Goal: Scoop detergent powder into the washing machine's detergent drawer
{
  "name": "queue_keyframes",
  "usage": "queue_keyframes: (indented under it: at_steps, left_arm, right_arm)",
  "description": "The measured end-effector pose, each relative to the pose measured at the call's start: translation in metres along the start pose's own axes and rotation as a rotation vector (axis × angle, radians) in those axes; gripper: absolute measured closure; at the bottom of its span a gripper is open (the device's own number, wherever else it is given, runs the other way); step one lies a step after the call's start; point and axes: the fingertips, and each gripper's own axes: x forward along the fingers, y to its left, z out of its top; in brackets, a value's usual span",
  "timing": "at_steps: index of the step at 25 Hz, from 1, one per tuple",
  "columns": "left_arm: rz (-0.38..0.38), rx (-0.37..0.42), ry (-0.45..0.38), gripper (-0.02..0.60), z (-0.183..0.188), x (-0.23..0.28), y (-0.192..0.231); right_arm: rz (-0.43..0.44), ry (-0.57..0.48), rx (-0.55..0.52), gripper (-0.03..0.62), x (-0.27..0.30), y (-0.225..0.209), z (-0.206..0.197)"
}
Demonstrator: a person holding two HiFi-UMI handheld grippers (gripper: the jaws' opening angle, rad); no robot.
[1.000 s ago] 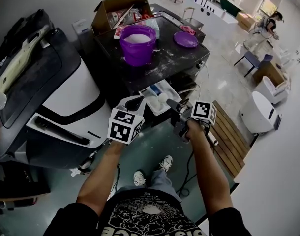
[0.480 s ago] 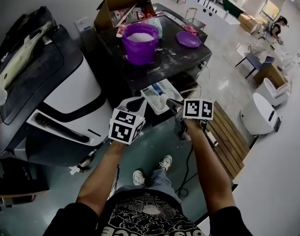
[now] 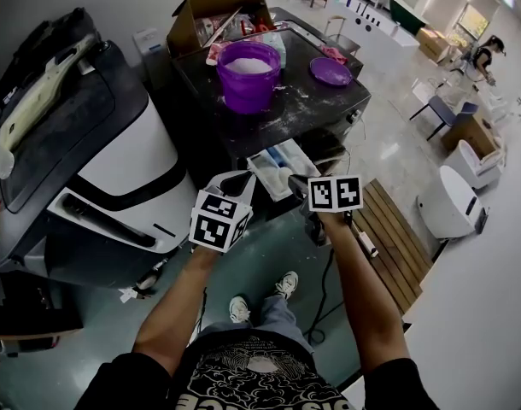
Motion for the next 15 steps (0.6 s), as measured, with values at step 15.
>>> queue_keyframes:
  at_steps: [15]
  left_arm:
    - [0.005, -0.007, 0.002, 0.581, -0.0025, -0.0061, 0.0039]
  right_arm:
    - [-0.105, 0.083, -0.31, 0.565, 0.0052, 0.0045, -0.0069]
